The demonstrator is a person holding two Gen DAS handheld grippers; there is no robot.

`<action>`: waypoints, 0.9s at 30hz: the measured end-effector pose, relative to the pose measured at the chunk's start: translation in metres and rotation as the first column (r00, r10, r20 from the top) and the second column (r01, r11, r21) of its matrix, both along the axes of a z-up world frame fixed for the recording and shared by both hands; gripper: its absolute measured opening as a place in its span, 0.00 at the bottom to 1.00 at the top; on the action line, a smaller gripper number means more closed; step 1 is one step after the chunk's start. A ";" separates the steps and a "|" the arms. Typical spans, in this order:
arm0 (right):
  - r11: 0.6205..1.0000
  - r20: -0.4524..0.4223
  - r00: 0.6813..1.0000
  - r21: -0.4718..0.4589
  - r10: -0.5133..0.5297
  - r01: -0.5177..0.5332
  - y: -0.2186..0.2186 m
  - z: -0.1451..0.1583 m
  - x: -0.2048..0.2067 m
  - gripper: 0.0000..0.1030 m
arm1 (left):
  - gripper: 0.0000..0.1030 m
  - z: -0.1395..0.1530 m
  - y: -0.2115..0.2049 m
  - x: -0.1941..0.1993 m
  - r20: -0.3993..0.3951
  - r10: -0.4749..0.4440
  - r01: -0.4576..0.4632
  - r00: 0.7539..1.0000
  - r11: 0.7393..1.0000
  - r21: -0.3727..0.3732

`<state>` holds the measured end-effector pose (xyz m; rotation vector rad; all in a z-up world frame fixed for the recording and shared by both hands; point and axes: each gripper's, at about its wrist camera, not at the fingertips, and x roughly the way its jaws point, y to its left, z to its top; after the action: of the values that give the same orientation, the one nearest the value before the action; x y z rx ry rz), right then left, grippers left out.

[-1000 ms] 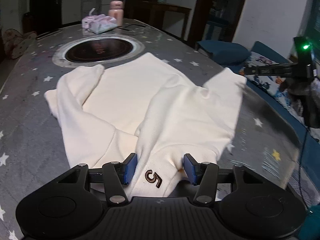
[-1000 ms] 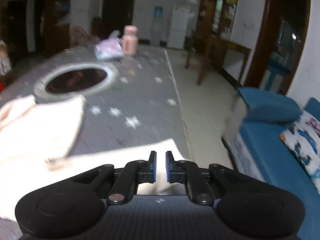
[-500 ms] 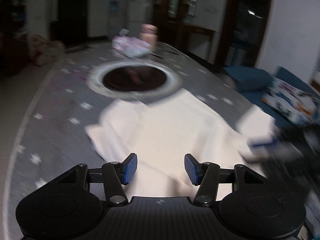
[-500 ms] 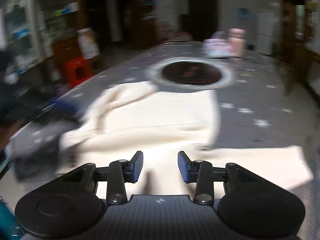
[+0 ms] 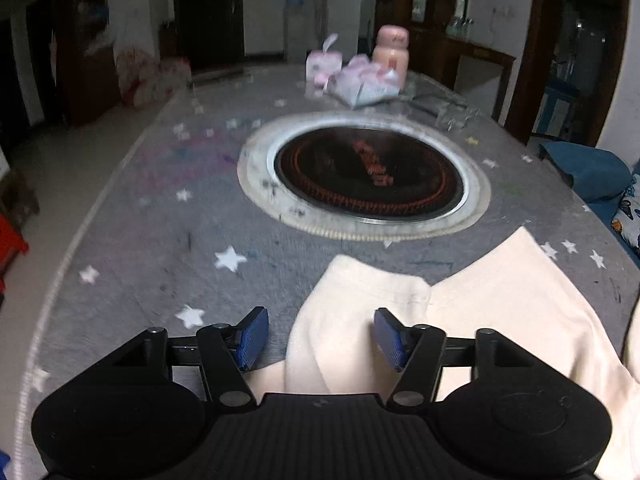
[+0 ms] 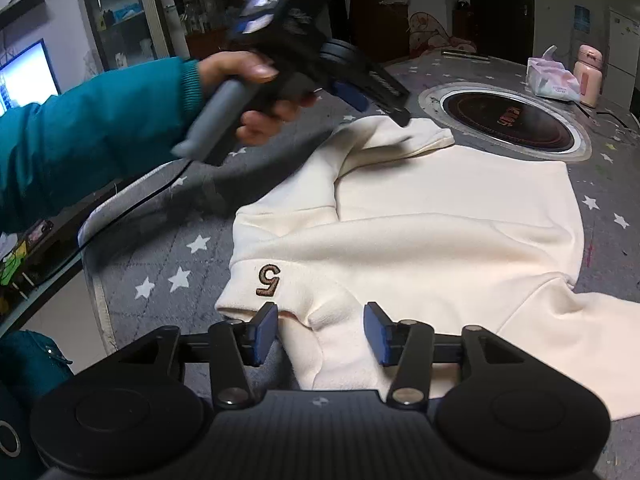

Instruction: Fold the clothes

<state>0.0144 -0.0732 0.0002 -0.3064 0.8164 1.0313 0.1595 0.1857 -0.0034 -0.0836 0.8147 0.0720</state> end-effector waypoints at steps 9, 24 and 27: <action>1.000 0.006 1.000 -0.018 -0.005 0.005 0.000 -0.003 -0.001 0.51 | 0.04 0.005 0.017 -0.020 0.032 0.084 -0.081 0.996 0.992 -0.093; 0.998 0.063 0.998 -0.057 0.020 -0.016 -0.003 -0.003 -0.015 0.55 | 0.03 0.057 0.060 -0.155 0.200 0.397 -0.382 0.896 0.918 -0.110; 0.997 0.084 0.996 -0.076 0.039 -0.032 -0.002 -0.004 -0.019 0.55 | 0.03 0.050 0.071 -0.180 0.177 0.460 -0.448 0.870 0.888 -0.106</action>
<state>-0.0048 -0.0750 -0.0036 -0.4270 0.7751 1.0158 -0.0200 0.2563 0.0465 -0.3371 0.5837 0.4794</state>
